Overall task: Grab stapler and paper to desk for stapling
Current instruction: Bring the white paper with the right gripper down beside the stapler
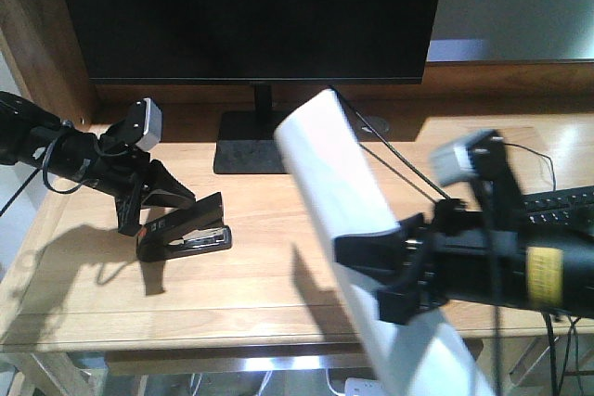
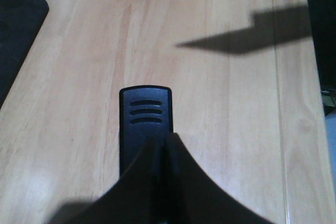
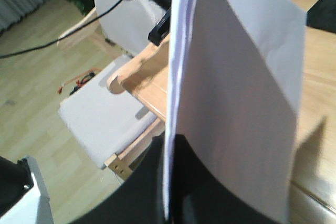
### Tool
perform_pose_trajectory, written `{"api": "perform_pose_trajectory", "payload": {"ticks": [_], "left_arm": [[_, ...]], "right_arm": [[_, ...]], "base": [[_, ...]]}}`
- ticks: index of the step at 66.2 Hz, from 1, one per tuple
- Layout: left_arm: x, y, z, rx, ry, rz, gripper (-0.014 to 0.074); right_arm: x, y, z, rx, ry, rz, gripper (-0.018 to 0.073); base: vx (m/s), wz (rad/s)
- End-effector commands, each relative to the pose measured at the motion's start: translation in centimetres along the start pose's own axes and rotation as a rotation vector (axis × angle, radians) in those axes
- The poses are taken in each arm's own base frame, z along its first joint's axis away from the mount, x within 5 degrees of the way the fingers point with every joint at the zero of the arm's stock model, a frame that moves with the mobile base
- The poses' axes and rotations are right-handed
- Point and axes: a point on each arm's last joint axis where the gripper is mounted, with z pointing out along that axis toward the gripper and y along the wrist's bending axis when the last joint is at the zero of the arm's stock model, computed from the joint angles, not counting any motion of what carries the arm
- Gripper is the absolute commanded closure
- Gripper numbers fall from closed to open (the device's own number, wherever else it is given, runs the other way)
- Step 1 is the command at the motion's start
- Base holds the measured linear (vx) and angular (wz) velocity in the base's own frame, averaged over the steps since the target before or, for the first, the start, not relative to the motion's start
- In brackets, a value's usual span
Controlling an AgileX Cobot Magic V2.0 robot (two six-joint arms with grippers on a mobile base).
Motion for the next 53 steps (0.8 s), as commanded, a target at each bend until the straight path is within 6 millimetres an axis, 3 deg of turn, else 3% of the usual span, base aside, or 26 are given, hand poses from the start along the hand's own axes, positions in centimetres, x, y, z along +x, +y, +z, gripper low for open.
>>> {"api": "perform_pose_trajectory", "payload": {"ticks": [1,9,19,28,35,44,53], "left_arm": [[-2.9,-0.2,-1.7,-0.032,-0.074,0.033,0.0603],[-2.9,-0.2,-1.7,-0.032,-0.075,0.033,0.0603],[-2.9,-0.2,-1.7,-0.032,-0.075,0.033,0.0603],[-2.9,-0.2,-1.7,-0.032,-0.075,0.033,0.0603],[-2.9,-0.2,-1.7,-0.032,-0.075,0.033,0.0603],[-2.9,-0.2,-1.7,-0.032,-0.075,0.033,0.0603],[-2.9,-0.2,-1.7,-0.032,-0.075,0.033,0.0603]], "right_arm": [[-1.6,0.7,2.1,0.014,-0.015,-0.035,0.0564],[-1.9,2.0,5.3,0.015,0.025,-0.087,0.0564],[-3.2,2.3,7.4,0.133,-0.038,-0.090,0.0564],[-3.0,-1.4,8.1,0.469,-0.099,-0.025,0.0564],[-1.5,-4.4,9.1,0.699,-0.070,-0.025,0.0562],[1.3,-7.2,11.7,0.801,0.056,-0.065,0.0561],[3.7,-8.7,13.5,0.824,0.143,-0.055,0.0561]], "base": [[0.00,0.00],[0.00,0.00],[0.00,0.00],[0.00,0.00],[0.00,0.00],[0.00,0.00],[0.00,0.00]]}}
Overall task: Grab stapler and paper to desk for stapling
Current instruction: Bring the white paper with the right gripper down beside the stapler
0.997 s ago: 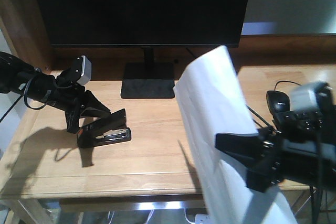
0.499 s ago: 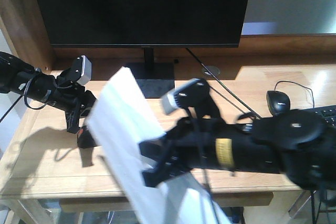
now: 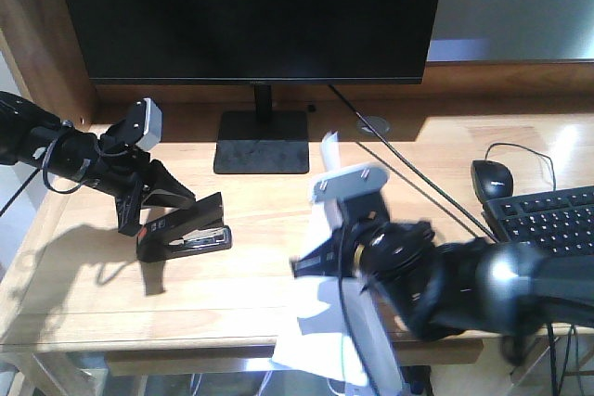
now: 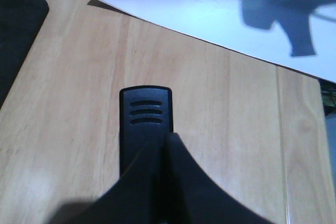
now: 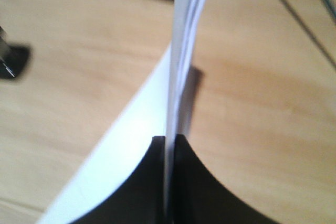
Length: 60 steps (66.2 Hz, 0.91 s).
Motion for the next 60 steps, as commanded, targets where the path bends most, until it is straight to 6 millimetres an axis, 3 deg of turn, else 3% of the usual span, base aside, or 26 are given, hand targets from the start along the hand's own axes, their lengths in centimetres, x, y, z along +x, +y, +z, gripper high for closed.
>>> {"api": "perform_pose_trajectory", "payload": {"ticks": [1,12,34,46,60], "left_arm": [[-2.9,-0.2,-1.7,-0.032,-0.075,0.033,0.0603],[-2.9,-0.2,-1.7,-0.032,-0.075,0.033,0.0603],[-2.9,-0.2,-1.7,-0.032,-0.075,0.033,0.0603],[-2.9,-0.2,-1.7,-0.032,-0.075,0.033,0.0603],[-2.9,-0.2,-1.7,-0.033,-0.074,0.033,0.0603]], "right_arm": [[-0.6,-0.2,0.5,0.039,-0.029,-0.014,0.0561],[-0.2,-0.2,1.0,0.049,-0.024,-0.002,0.0561],[-2.3,0.1,-1.4,-0.054,-0.109,0.021,0.0561],[-2.9,0.7,-1.3,-0.098,-0.108,0.038,0.0561],[-5.3,1.6,-1.7,-0.154,-0.162,0.062,0.0561]], "base": [[0.00,0.00],[0.00,0.00],[0.00,0.00],[0.00,0.00],[0.00,0.00]]}}
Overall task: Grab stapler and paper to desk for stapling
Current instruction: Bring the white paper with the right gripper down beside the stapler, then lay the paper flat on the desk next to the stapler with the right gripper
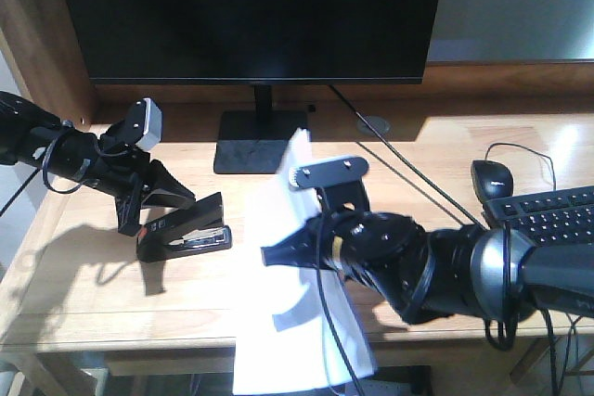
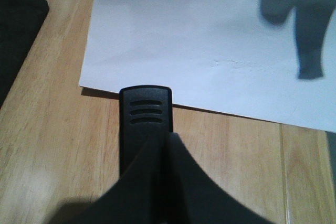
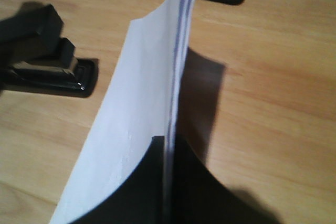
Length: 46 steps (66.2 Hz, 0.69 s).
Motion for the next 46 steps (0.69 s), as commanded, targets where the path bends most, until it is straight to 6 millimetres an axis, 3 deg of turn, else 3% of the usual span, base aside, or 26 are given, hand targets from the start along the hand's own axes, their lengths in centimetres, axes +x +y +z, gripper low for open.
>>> {"api": "perform_pose_trajectory", "payload": {"ticks": [1,24,46], "left_arm": [[-2.9,-0.2,-1.7,-0.033,-0.074,0.033,0.0603],[-2.9,-0.2,-1.7,-0.033,-0.074,0.033,0.0603],[-2.9,-0.2,-1.7,-0.033,-0.074,0.033,0.0603]], "right_arm": [[-3.1,0.3,-1.3,-0.004,-0.120,-0.037,0.0561],[-3.9,1.5,0.1,-0.069,-0.104,-0.025,0.0561],[-4.3,1.6,0.0,-0.070,-0.117,-0.013,0.0561]], "base": [[0.00,0.00],[0.00,0.00],[0.00,0.00]]}}
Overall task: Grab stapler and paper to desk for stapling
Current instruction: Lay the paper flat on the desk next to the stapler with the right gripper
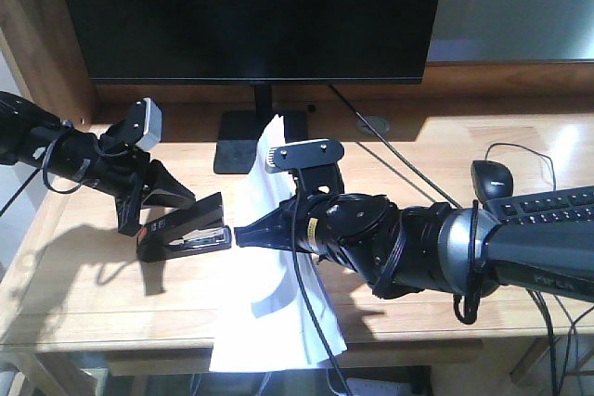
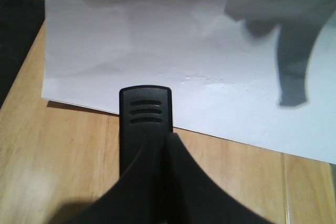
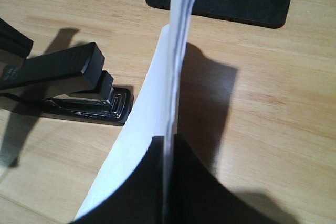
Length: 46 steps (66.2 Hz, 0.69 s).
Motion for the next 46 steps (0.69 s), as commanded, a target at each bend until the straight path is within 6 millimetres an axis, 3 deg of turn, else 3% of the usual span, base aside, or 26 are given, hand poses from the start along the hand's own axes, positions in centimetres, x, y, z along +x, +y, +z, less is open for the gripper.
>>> {"api": "perform_pose_trajectory", "payload": {"ticks": [1,23,46], "left_arm": [[-2.9,-0.2,-1.7,-0.033,-0.074,0.033,0.0603],[-2.9,-0.2,-1.7,-0.033,-0.074,0.033,0.0603],[-2.9,-0.2,-1.7,-0.033,-0.074,0.033,0.0603]], "right_arm": [[-2.5,0.3,-1.7,-0.008,-0.099,-0.045,0.0561],[-3.7,0.5,-3.3,-0.026,-0.145,-0.036,0.0561],[-3.4,0.6,-3.0,-0.041,-0.128,-0.033,0.0561]], "base": [[0.00,0.00],[0.00,0.00],[0.00,0.00]]}}
